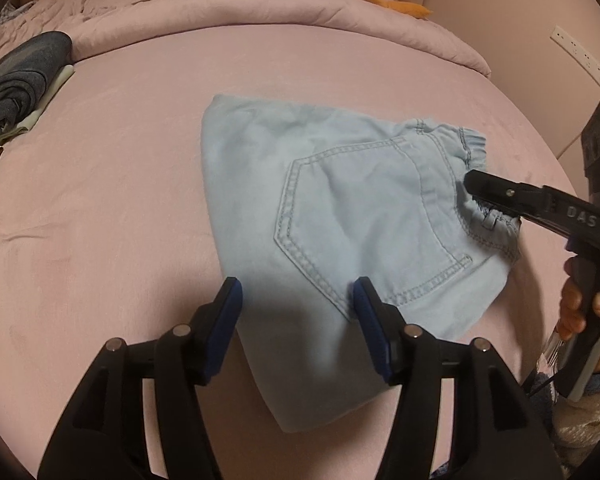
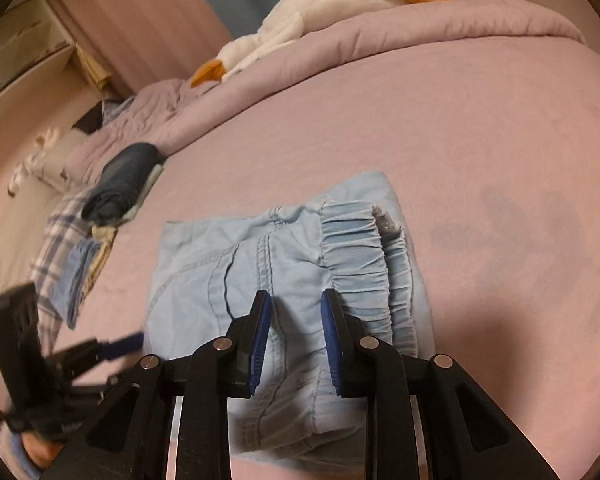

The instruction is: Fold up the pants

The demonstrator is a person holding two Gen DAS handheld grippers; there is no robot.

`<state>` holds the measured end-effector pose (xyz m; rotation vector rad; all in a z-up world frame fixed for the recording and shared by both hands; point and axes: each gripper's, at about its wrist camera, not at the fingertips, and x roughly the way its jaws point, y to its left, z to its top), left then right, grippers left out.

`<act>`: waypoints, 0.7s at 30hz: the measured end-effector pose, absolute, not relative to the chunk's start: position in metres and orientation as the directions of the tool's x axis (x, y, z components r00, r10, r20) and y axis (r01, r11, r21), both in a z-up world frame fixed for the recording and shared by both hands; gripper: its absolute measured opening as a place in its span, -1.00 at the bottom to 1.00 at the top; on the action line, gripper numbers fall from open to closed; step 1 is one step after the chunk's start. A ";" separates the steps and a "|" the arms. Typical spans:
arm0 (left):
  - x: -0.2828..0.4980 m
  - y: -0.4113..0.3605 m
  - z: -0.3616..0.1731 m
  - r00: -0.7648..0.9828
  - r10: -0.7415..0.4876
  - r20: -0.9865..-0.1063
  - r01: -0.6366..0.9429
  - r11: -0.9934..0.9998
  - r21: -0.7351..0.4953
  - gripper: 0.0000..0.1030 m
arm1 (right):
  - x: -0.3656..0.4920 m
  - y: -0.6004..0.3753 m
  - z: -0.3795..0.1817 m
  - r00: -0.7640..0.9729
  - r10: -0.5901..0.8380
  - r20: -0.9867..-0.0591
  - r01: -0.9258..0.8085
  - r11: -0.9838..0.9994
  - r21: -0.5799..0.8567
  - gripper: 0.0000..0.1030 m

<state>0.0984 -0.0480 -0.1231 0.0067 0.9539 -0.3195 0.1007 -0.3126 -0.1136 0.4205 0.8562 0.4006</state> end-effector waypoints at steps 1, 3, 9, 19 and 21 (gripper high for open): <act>0.096 -0.049 -0.123 0.535 -0.266 -0.802 0.274 0.953 -0.133 0.12 | 0.100 -0.309 -0.110 0.589 0.493 -0.640 -0.170 0.850 0.498 -0.52; 0.094 -0.049 -0.123 0.535 -0.268 -0.801 0.276 0.952 -0.134 0.15 | 0.098 -0.306 -0.105 0.583 0.489 -0.649 -0.172 0.855 0.489 -0.52; 0.086 -0.050 -0.126 0.529 -0.265 -0.806 0.272 0.953 -0.134 0.19 | 0.079 -0.300 -0.095 0.606 0.461 -0.648 -0.214 0.879 0.425 -0.43; 0.074 -0.046 -0.127 0.525 -0.261 -0.810 0.251 0.957 -0.146 0.22 | 0.072 -0.280 -0.109 0.578 0.369 -0.728 -0.237 0.930 0.282 -0.43; 0.072 -0.042 -0.129 0.520 -0.265 -0.812 0.243 0.957 -0.156 0.23 | 0.073 -0.278 -0.107 0.580 0.365 -0.729 -0.244 0.931 0.271 -0.38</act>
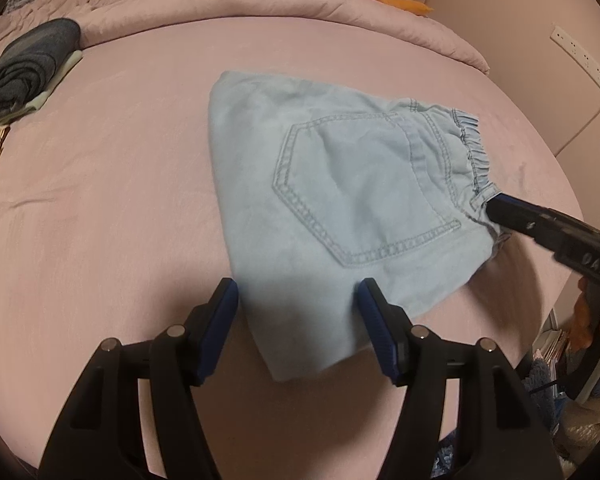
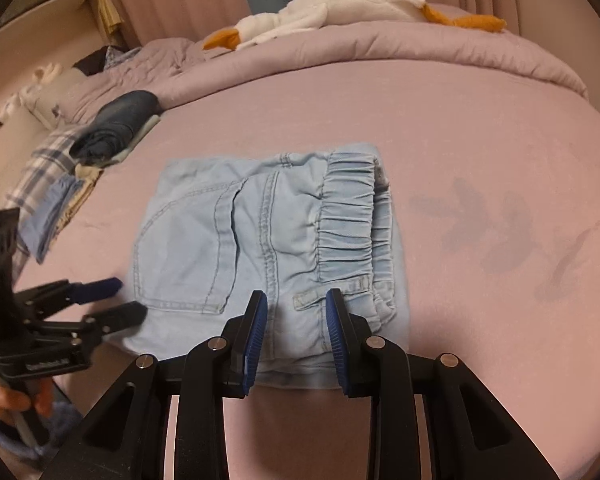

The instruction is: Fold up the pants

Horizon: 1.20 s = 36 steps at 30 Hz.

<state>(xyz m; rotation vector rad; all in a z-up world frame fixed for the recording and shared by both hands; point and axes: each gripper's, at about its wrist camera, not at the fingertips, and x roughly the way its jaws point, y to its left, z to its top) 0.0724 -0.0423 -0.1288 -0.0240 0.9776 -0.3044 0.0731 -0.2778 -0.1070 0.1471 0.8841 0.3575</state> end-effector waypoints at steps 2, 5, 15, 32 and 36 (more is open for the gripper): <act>0.071 -0.041 -0.131 0.517 -0.266 -0.813 0.235 0.958 -0.164 0.24 | 0.074 -0.279 -0.104 0.570 0.375 -0.731 -0.243 0.927 0.286 -0.37; 0.071 -0.039 -0.131 0.514 -0.273 -0.813 0.221 0.958 -0.182 0.24 | 0.070 -0.283 -0.097 0.570 0.403 -0.717 -0.243 0.915 0.321 -0.37; 0.065 -0.028 -0.117 0.538 -0.305 -0.785 0.205 0.951 -0.229 0.23 | 0.063 -0.290 -0.090 0.573 0.437 -0.693 -0.242 0.899 0.366 -0.37; 0.081 0.006 -0.125 0.490 -0.398 -0.775 0.063 0.904 -0.424 0.58 | 0.082 -0.347 -0.131 0.482 0.545 -0.686 0.024 0.774 0.632 0.33; 0.086 0.003 -0.126 0.482 -0.403 -0.778 0.072 0.903 -0.423 0.58 | 0.088 -0.343 -0.135 0.442 0.569 -0.693 0.019 0.767 0.642 0.35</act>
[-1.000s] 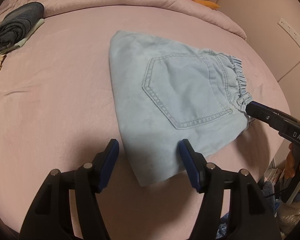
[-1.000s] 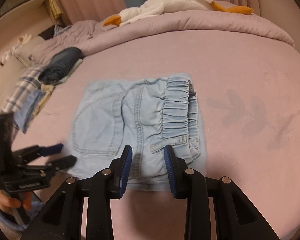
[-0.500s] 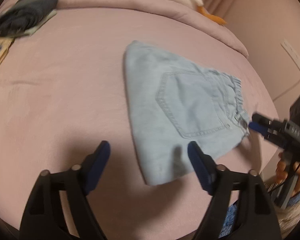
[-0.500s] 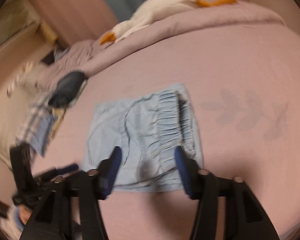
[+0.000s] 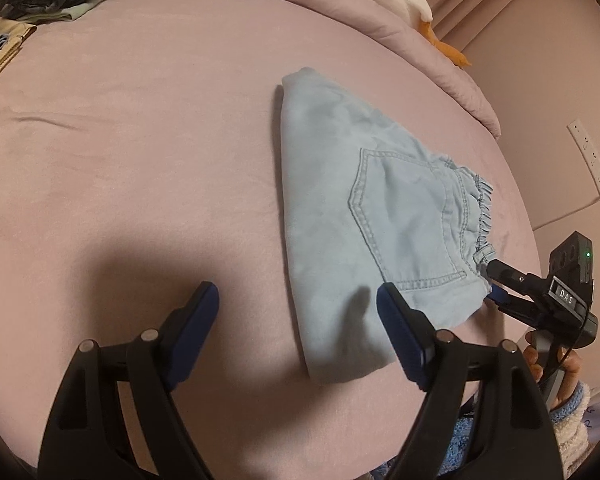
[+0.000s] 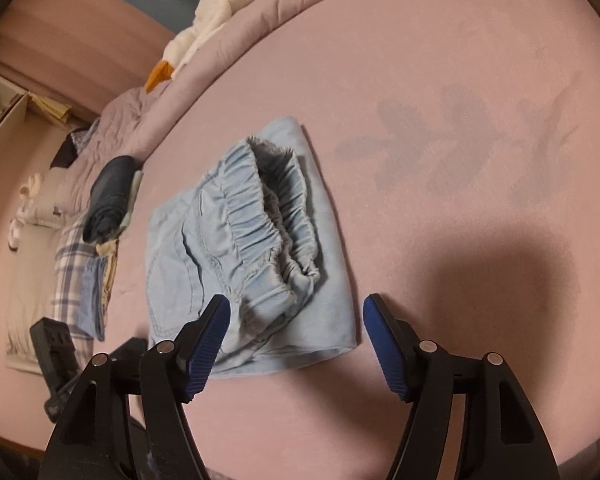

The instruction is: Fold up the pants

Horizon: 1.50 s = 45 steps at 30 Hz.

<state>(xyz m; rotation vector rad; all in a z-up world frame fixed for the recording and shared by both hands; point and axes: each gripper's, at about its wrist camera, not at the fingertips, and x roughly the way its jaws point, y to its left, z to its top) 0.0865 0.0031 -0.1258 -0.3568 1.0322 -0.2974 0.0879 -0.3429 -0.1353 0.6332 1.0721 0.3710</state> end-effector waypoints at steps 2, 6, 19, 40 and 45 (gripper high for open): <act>0.089 0.005 -0.127 0.479 -0.402 -0.780 0.076 0.904 -0.420 0.59 | 0.090 -0.339 -0.138 0.428 0.578 -0.695 0.014 0.765 0.644 0.37; 0.094 0.002 -0.128 0.475 -0.404 -0.782 0.088 0.906 -0.414 0.61 | 0.094 -0.337 -0.139 0.421 0.587 -0.691 -0.002 0.763 0.646 0.46; 0.114 -0.021 -0.129 0.456 -0.411 -0.789 0.152 0.910 -0.387 0.62 | 0.110 -0.327 -0.137 0.410 0.590 -0.695 -0.056 0.777 0.627 0.55; 0.139 -0.039 -0.130 0.453 -0.426 -0.783 0.209 0.905 -0.371 0.66 | 0.130 -0.313 -0.136 0.384 0.599 -0.703 -0.143 0.790 0.596 0.62; 0.145 -0.043 -0.129 0.452 -0.431 -0.781 0.214 0.902 -0.375 0.66 | 0.134 -0.311 -0.135 0.384 0.597 -0.705 -0.154 0.794 0.588 0.62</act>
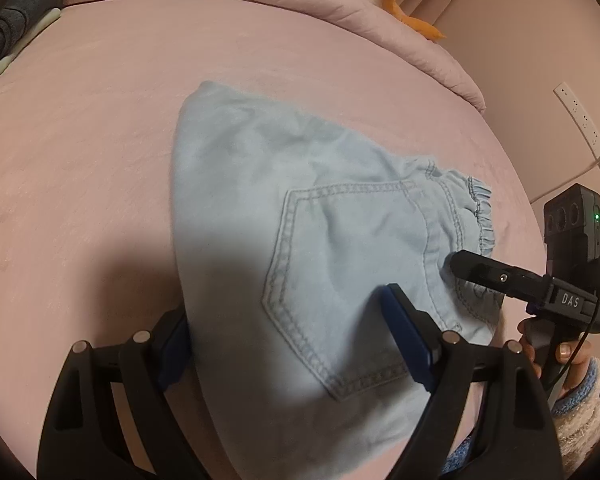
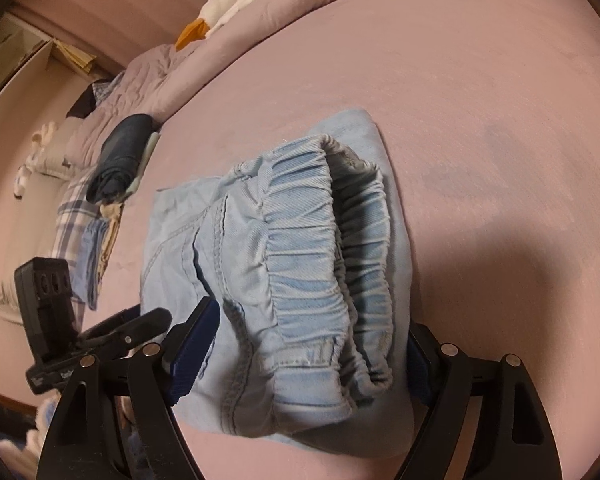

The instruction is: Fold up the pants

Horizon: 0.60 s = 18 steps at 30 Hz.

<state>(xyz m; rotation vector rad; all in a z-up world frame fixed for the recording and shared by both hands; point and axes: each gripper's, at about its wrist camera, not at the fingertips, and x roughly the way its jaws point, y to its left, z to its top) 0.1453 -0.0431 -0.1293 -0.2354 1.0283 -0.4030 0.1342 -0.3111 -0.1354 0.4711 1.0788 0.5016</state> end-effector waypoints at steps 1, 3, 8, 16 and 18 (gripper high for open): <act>0.146 -0.044 -0.129 0.452 -0.432 -0.780 0.215 0.902 -0.374 0.66 | 0.135 -0.310 -0.135 0.384 0.596 -0.705 -0.156 0.795 0.586 0.63; 0.148 -0.045 -0.129 0.453 -0.432 -0.780 0.218 0.902 -0.374 0.66 | 0.136 -0.309 -0.135 0.385 0.594 -0.706 -0.161 0.797 0.582 0.63; 0.149 -0.046 -0.129 0.453 -0.433 -0.779 0.219 0.901 -0.374 0.66 | 0.138 -0.308 -0.135 0.388 0.592 -0.706 -0.167 0.799 0.578 0.63; 0.147 -0.048 -0.127 0.456 -0.422 -0.783 0.213 0.907 -0.364 0.66 | 0.140 -0.303 -0.134 0.392 0.584 -0.711 -0.178 0.806 0.564 0.63; 0.147 -0.049 -0.126 0.458 -0.412 -0.788 0.206 0.911 -0.357 0.66 | 0.140 -0.302 -0.133 0.395 0.582 -0.711 -0.181 0.808 0.561 0.63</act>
